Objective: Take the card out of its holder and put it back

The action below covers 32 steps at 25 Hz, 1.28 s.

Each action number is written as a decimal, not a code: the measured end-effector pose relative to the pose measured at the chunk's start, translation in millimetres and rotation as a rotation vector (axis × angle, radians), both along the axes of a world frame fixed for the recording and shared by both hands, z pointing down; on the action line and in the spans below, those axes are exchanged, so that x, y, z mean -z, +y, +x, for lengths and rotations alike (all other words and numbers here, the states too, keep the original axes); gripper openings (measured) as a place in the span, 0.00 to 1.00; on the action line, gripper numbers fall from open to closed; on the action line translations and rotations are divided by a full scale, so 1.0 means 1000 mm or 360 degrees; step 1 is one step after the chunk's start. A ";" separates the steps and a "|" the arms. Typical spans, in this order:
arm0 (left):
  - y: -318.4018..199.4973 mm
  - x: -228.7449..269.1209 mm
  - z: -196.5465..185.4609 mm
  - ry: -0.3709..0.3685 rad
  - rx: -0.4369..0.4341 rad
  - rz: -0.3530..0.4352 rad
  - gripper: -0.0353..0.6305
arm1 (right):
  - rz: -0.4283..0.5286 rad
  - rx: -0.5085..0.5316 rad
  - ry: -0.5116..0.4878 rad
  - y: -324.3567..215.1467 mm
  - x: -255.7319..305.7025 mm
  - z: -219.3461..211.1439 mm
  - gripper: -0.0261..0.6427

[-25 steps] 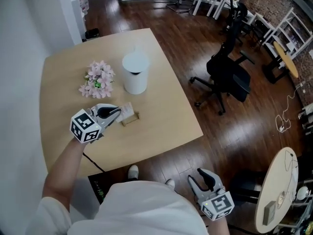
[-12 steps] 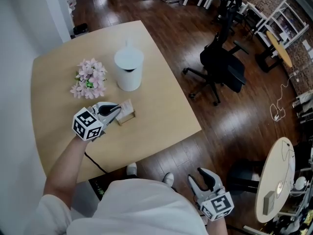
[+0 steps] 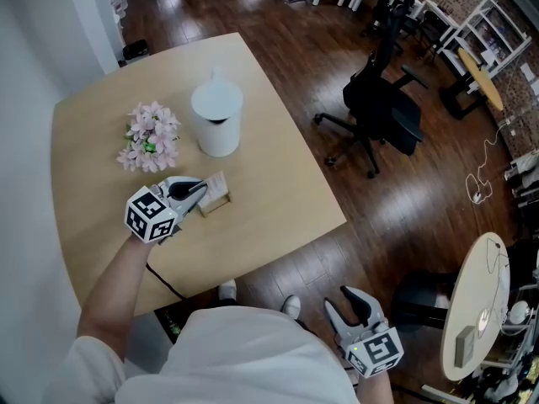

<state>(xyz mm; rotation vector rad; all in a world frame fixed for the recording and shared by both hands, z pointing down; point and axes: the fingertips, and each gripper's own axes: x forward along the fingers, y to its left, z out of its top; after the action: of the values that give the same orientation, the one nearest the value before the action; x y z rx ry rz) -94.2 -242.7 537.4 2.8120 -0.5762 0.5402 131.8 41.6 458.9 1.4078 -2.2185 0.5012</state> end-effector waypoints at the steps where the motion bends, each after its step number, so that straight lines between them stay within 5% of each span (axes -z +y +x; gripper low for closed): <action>1: 0.000 0.000 0.001 -0.0004 -0.0001 0.0001 0.08 | -0.0001 0.0000 0.0000 0.000 0.000 0.001 0.29; 32: 0.004 -0.053 0.008 -0.0077 -0.0129 -0.0072 0.08 | -0.0065 -0.0007 0.0020 0.000 -0.007 0.000 0.29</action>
<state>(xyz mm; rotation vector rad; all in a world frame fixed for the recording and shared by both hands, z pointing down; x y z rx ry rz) -86.0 -238.4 590.1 2.7964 -0.4548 0.6303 132.0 41.9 465.9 1.3913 -2.1838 0.5345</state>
